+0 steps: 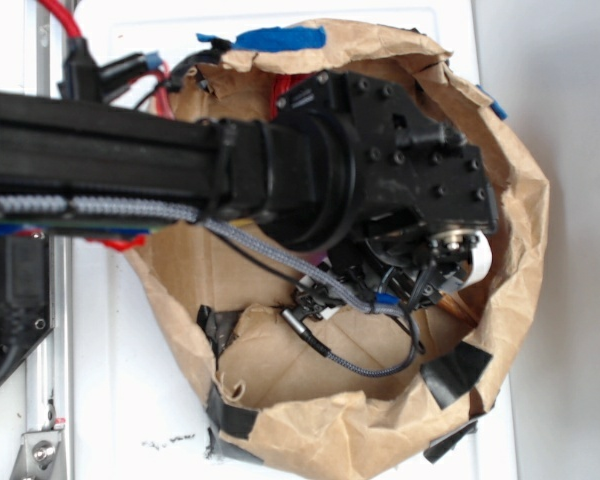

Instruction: Grab the plastic pickle.

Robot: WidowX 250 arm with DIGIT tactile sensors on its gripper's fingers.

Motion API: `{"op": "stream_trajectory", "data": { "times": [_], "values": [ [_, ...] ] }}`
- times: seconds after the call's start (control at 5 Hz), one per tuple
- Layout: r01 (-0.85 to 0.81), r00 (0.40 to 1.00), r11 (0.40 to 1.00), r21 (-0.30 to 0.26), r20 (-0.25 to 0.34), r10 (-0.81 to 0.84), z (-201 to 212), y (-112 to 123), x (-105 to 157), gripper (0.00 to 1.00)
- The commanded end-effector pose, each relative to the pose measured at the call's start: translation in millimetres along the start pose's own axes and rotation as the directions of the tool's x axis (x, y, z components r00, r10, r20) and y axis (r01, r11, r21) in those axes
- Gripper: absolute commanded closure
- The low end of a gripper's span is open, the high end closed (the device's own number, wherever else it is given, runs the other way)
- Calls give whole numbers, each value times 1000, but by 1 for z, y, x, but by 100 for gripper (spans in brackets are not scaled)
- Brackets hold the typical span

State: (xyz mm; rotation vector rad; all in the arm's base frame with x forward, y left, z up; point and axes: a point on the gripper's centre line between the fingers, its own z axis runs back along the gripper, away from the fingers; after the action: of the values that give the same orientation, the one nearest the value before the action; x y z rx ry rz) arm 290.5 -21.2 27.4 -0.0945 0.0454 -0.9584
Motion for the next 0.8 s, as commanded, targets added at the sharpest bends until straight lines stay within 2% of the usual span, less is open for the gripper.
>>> {"op": "stream_trajectory", "data": {
  "times": [0.0, 0.4, 0.6],
  "values": [
    [24, 999, 999, 42, 44, -26, 14, -9, 6, 100],
    [6, 998, 999, 41, 58, -8, 18, -5, 3, 100],
    [-60, 993, 996, 62, 106, 53, 38, -1, -6, 100]
  ]
}}
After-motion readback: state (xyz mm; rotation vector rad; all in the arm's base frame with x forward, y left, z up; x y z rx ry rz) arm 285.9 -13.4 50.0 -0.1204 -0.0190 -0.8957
